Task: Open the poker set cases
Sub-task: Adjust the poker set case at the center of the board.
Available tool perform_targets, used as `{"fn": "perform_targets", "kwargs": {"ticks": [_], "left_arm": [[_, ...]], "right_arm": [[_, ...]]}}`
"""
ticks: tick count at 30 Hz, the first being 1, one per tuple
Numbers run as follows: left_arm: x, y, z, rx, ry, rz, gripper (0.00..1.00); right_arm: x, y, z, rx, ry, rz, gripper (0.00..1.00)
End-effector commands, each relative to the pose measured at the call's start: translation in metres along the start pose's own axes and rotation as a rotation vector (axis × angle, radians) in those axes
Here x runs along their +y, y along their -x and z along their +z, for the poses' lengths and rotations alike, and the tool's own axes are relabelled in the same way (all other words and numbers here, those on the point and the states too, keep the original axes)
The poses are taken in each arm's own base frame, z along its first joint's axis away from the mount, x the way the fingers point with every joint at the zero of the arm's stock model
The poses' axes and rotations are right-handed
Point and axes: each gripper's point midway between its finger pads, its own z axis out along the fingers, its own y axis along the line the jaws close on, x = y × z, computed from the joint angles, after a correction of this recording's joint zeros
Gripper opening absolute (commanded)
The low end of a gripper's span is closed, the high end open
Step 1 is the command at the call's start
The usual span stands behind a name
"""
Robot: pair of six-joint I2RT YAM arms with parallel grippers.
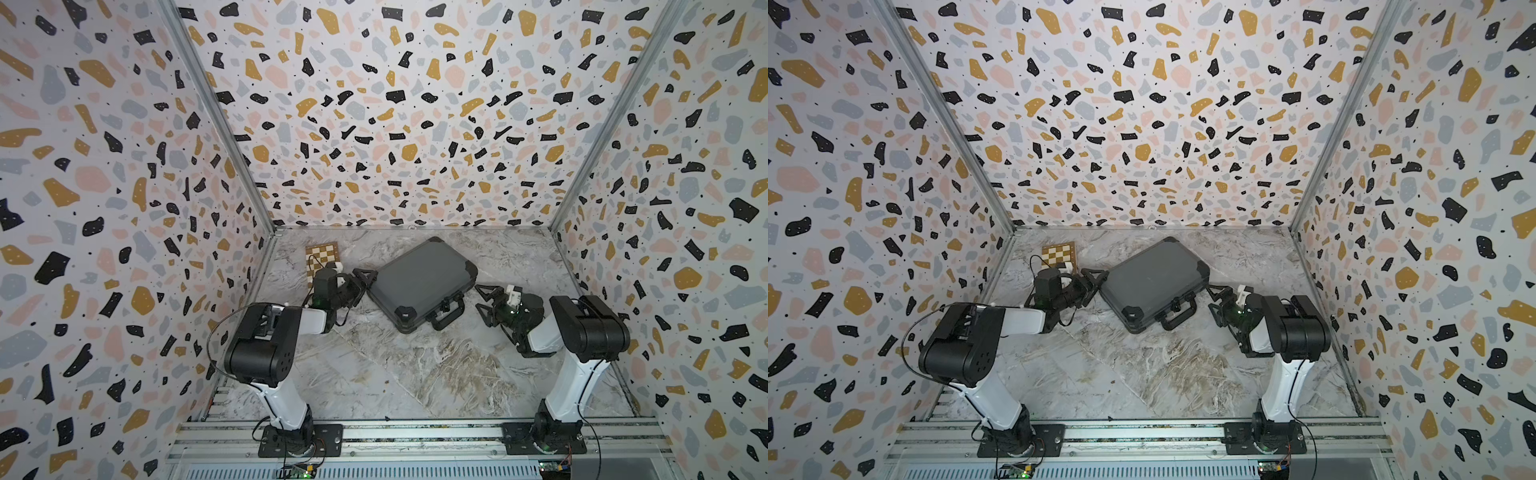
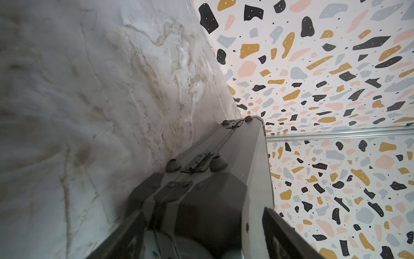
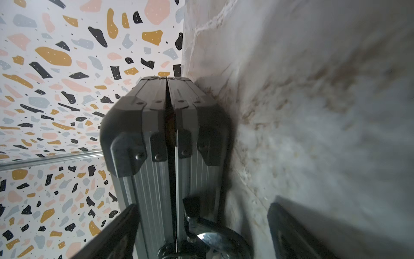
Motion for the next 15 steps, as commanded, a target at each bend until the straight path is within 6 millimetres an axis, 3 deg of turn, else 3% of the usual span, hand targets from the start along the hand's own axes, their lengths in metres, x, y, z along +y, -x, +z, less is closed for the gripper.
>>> {"fn": "perform_targets", "kwargs": {"ticks": [1, 11, 15], "left_arm": [[-0.019, -0.007, -0.001, 0.026, -0.084, 0.030, 0.82], [-0.018, -0.007, 0.000, 0.015, -0.098, 0.005, 0.82], [-0.011, -0.008, -0.006, -0.007, -0.080, 0.006, 0.90]], "right_arm": [[0.009, -0.011, 0.006, 0.031, 0.040, -0.054, 0.92], [0.019, -0.025, 0.021, 0.067, 0.094, -0.066, 0.92], [0.030, -0.026, 0.026, 0.066, 0.117, -0.078, 0.92]]}}
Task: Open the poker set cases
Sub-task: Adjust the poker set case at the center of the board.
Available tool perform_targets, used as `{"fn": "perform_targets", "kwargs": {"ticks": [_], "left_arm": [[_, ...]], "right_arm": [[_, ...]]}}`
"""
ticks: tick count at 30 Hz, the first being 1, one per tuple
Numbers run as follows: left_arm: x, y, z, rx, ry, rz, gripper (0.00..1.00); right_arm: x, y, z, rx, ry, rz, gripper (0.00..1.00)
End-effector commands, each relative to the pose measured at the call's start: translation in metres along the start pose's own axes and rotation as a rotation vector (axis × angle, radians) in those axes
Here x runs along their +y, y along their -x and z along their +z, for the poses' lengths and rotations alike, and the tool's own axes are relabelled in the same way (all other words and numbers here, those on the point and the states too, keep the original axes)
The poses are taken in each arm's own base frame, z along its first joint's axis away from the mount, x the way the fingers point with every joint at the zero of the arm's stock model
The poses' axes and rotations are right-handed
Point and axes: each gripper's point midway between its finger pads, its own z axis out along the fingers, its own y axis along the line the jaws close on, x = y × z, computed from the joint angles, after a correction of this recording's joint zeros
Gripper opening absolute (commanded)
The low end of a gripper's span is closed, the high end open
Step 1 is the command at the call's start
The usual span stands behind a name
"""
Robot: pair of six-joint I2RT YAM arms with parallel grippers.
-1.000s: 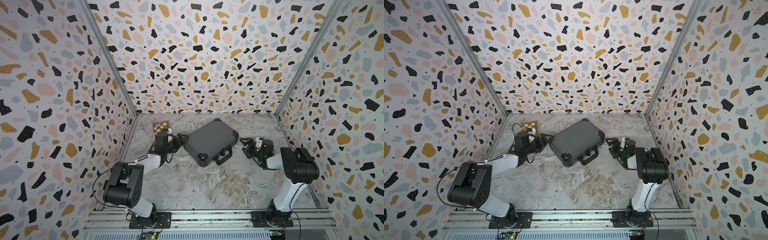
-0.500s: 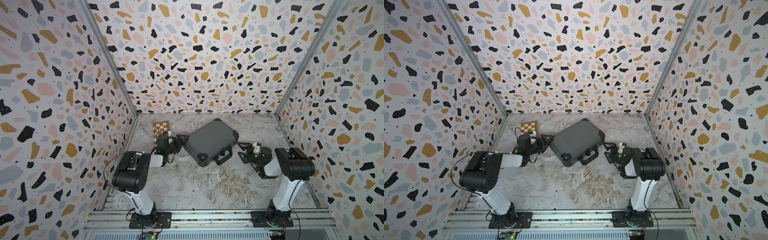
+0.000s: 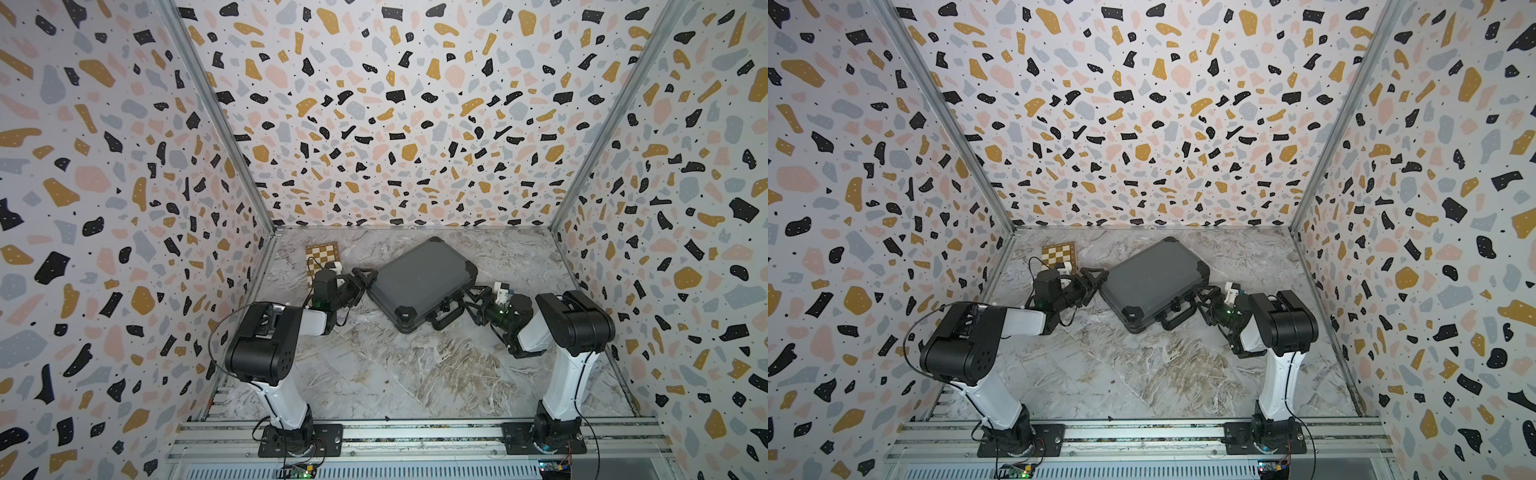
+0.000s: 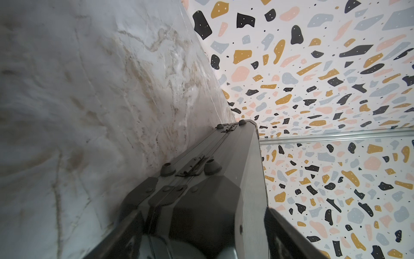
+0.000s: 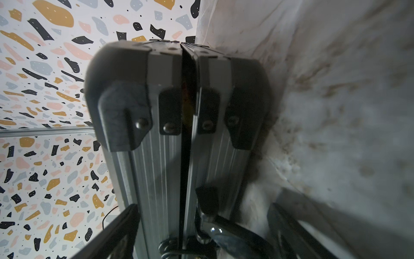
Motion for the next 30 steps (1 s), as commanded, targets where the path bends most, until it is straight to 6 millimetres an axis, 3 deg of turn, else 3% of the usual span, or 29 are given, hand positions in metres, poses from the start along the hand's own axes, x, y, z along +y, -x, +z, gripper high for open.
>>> {"fn": "perform_targets", "kwargs": {"ticks": [1, 7, 11, 21, 30], "left_arm": [[-0.005, -0.009, -0.008, 0.004, -0.026, 0.023, 0.99], [0.014, -0.003, -0.029, -0.053, 0.102, 0.051, 0.99], [0.009, -0.004, -0.022, -0.027, 0.063, 0.033, 0.99], [0.023, -0.010, -0.005, -0.016, -0.029, -0.077, 0.99], [0.036, -0.017, 0.002, -0.016, -0.055, -0.127, 0.99]], "right_arm": [[0.018, 0.003, 0.007, -0.006, 0.050, -0.029, 0.92], [0.021, 0.005, 0.005, -0.013, 0.046, -0.041, 0.91], [0.022, 0.010, 0.003, -0.024, 0.034, -0.053, 0.90], [0.030, 0.052, -0.022, -0.098, -0.089, -0.147, 0.91], [0.049, 0.104, -0.025, -0.164, -0.177, -0.235, 0.95]]}}
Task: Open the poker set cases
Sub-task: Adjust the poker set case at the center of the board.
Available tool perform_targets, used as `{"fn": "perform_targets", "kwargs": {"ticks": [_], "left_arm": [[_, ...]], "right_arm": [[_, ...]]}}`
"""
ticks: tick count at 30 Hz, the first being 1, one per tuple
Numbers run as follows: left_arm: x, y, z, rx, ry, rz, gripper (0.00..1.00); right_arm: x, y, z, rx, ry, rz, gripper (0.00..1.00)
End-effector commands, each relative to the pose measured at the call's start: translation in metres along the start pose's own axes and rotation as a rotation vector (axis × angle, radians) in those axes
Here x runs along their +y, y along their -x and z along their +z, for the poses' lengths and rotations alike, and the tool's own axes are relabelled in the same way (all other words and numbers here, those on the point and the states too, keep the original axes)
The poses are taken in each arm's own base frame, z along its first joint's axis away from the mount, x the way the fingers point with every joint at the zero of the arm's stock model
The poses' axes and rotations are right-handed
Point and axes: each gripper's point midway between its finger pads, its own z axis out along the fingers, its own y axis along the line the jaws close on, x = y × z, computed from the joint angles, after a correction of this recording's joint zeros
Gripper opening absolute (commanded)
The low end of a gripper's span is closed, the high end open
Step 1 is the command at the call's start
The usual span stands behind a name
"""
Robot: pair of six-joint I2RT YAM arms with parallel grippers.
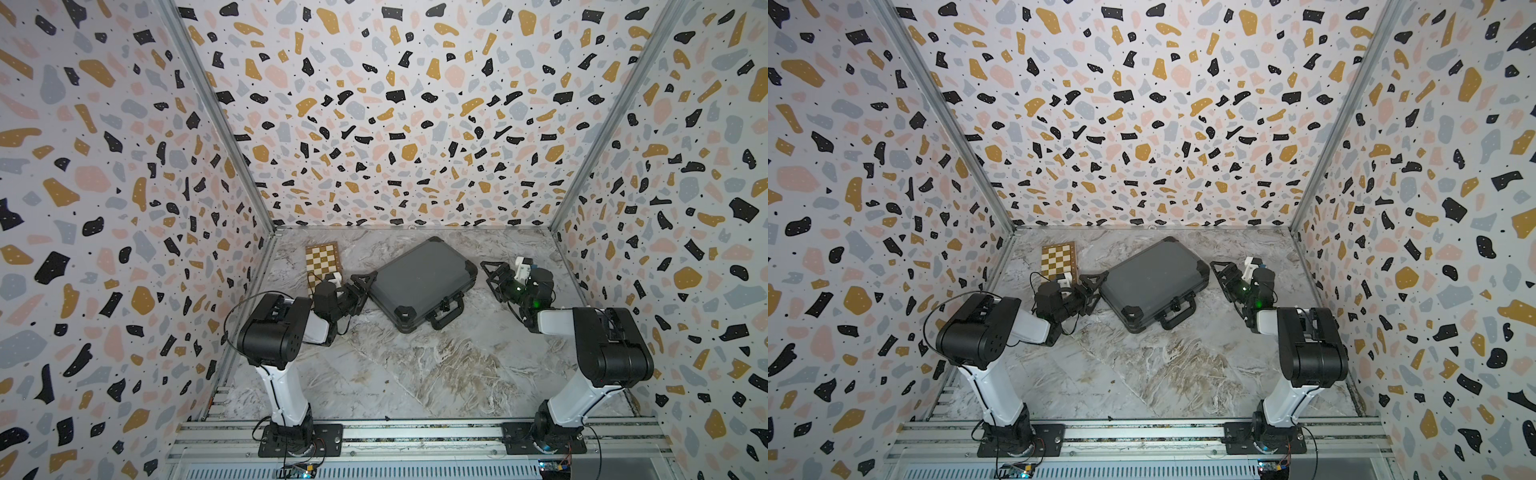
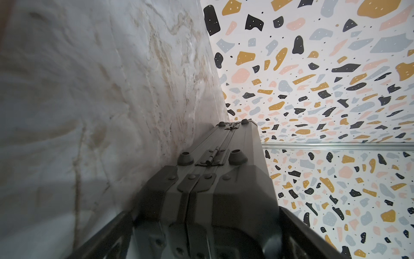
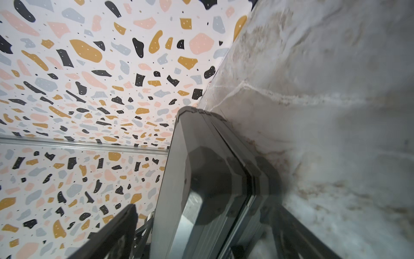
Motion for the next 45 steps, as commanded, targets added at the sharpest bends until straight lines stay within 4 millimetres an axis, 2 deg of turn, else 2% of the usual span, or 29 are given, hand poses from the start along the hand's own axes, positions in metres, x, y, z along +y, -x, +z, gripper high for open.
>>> {"fn": "perform_targets", "kwargs": {"ticks": [1, 4, 11, 16, 23, 30, 35, 41, 45], "left_arm": [[0.011, -0.005, -0.002, -0.001, 0.005, -0.023, 0.99], [0.016, -0.007, -0.002, -0.007, 0.004, -0.036, 0.99], [0.021, -0.003, -0.006, -0.064, -0.053, -0.100, 0.99], [0.009, -0.002, -0.006, -0.059, -0.081, -0.095, 0.99], [-0.023, -0.003, 0.015, -0.025, -0.161, -0.097, 0.99], [-0.080, -0.002, 0.039, -0.005, -0.218, -0.050, 0.99], [-0.120, 0.006, 0.048, -0.011, -0.249, -0.008, 0.99], [-0.156, 0.007, 0.069, 0.013, -0.273, 0.031, 0.99], [-0.165, 0.003, 0.082, 0.041, -0.269, 0.054, 0.99]], "right_arm": [[-0.012, 0.012, 0.003, 0.003, -0.071, -0.019, 0.95], [-0.014, 0.020, 0.011, -0.002, -0.076, -0.009, 0.95], [-0.017, 0.021, 0.022, 0.031, -0.071, -0.002, 0.95], [-0.015, 0.020, 0.023, 0.045, -0.078, -0.022, 0.95], [-0.012, 0.022, 0.032, 0.055, -0.039, 0.014, 0.95], [-0.020, 0.015, 0.036, 0.076, -0.029, 0.037, 0.95], [-0.018, 0.018, 0.039, 0.073, -0.016, 0.049, 0.95], [-0.018, 0.021, 0.040, 0.064, -0.017, 0.050, 0.95], [-0.025, 0.027, 0.034, 0.036, -0.036, 0.058, 0.95]]}}
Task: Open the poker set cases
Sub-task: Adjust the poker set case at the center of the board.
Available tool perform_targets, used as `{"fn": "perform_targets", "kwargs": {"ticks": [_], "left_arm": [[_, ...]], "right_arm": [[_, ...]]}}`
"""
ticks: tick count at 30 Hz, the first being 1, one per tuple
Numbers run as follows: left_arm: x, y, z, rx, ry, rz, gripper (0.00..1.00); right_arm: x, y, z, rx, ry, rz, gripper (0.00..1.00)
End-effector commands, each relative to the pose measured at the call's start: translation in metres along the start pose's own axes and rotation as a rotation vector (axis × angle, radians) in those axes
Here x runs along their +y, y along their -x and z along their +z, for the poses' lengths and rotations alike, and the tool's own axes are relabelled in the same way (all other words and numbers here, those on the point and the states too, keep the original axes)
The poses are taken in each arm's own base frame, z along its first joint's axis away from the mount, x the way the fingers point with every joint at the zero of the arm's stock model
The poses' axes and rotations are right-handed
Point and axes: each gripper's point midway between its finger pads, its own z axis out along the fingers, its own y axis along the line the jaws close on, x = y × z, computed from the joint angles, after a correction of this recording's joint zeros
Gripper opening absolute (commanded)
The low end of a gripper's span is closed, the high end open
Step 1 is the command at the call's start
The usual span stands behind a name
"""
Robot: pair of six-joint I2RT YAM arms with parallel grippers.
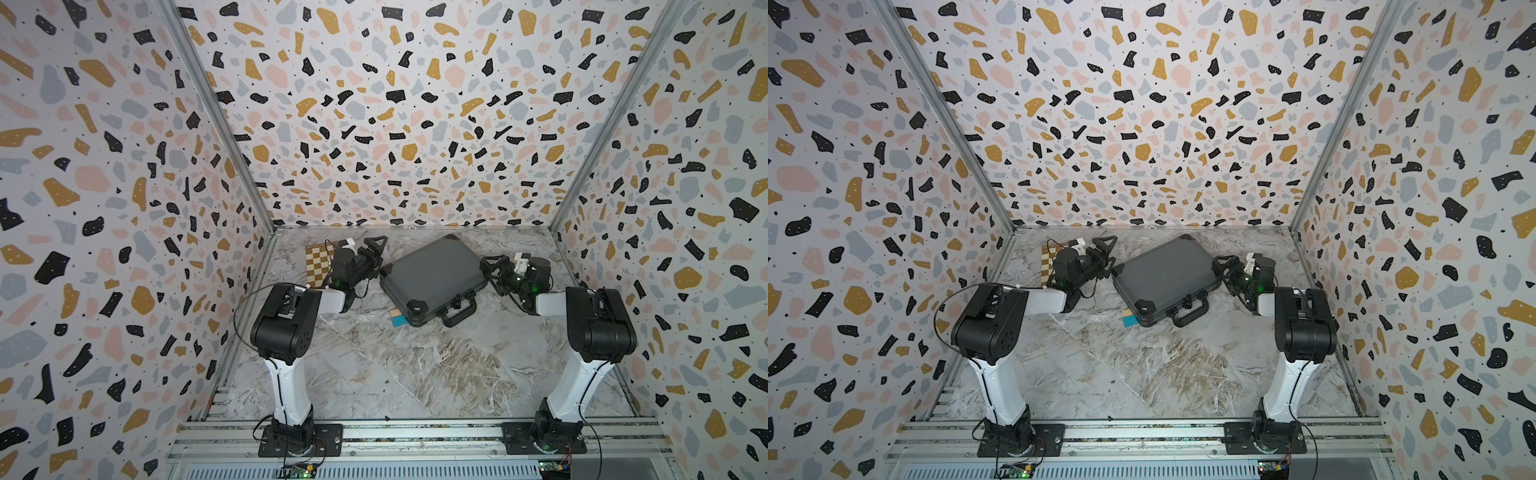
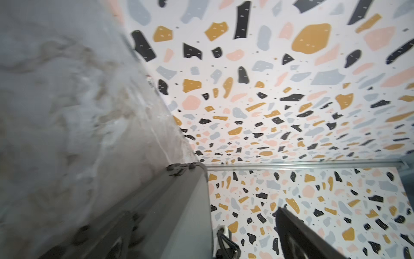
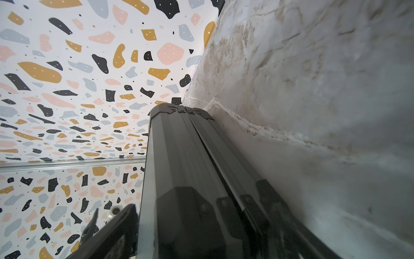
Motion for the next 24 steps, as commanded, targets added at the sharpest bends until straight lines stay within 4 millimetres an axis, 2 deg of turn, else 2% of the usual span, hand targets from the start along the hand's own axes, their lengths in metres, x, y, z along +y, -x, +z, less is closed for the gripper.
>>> {"fn": "perform_targets", "kwargs": {"ticks": [1, 5, 8, 11, 14, 18, 24], "left_arm": [[-0.031, -0.022, 0.008, 0.085, -0.084, 0.056, 0.99], [-0.008, -0.005, -0.019, 0.041, 0.025, 0.078, 0.99], [0.019, -0.001, -0.048, 0.009, 0.142, 0.118, 0.99], [0.046, -0.004, -0.068, 0.016, 0.269, 0.131, 0.99], [0.056, -0.015, -0.073, 0.076, 0.309, 0.138, 0.99], [0.068, -0.020, -0.082, 0.039, 0.257, 0.051, 0.99], [0.088, -0.036, -0.075, 0.065, 0.205, -0.065, 0.99]], "right_arm": [[0.012, 0.012, -0.005, -0.035, 0.021, -0.023, 0.95], [0.000, 0.016, -0.019, -0.046, -0.042, -0.016, 0.94], [-0.002, 0.011, -0.029, -0.042, -0.104, -0.047, 0.94], [-0.003, 0.006, -0.040, -0.037, -0.151, -0.074, 0.94], [-0.005, 0.002, -0.049, -0.037, -0.190, -0.096, 0.94], [-0.008, -0.002, -0.052, -0.032, -0.199, -0.087, 0.94], [-0.010, -0.006, -0.053, -0.032, -0.190, -0.069, 0.94]]}}
